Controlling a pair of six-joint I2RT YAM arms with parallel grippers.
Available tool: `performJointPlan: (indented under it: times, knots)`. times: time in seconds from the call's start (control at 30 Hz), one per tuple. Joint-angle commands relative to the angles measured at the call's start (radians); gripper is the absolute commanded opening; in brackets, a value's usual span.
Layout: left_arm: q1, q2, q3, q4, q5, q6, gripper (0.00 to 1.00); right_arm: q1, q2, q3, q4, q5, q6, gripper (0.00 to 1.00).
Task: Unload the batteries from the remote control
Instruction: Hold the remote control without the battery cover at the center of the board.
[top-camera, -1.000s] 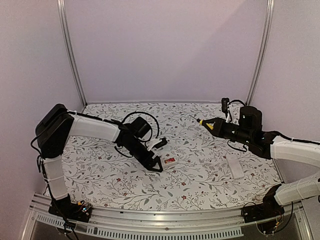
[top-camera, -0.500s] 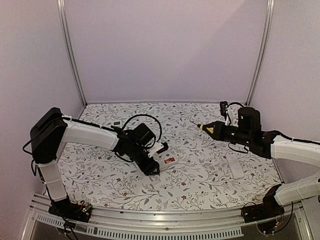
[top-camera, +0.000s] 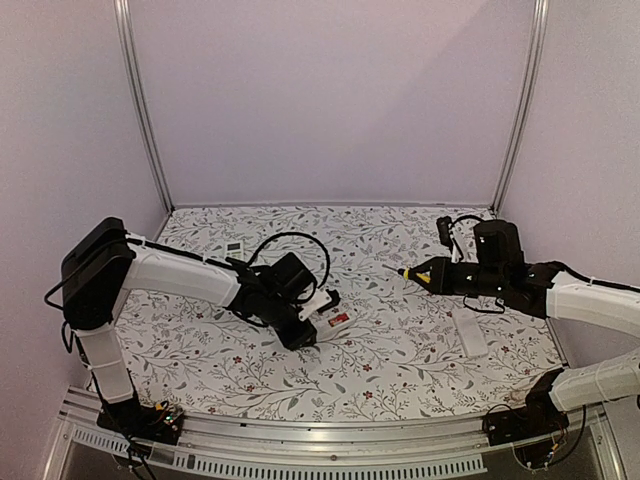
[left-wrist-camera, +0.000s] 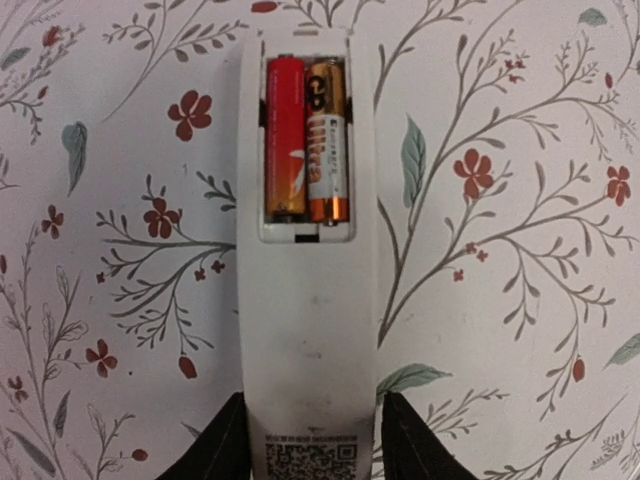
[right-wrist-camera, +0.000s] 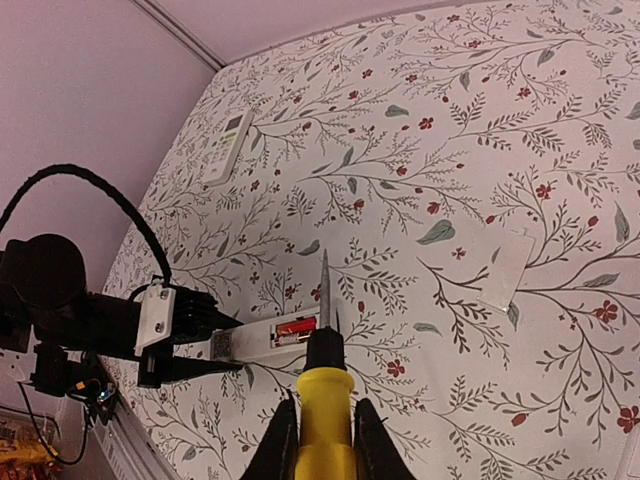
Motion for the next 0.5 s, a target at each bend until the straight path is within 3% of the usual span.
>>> performJointPlan:
  times: [0.0, 0.13, 0.47]
  knots:
    - [-0.023, 0.001, -0.022, 0.022, -0.025, 0.029, 0.41, -0.004, -0.008, 0.037, -0.145, -0.102, -0.053, 0.00]
    - [-0.030, 0.002, -0.025, 0.030, -0.034, 0.044, 0.33, 0.005, 0.001, 0.029, -0.153, -0.211, -0.075, 0.00]
    - [-0.069, -0.015, -0.062, 0.056, -0.104, 0.093, 0.23, 0.103, 0.120, 0.091, -0.186, -0.171, -0.109, 0.00]
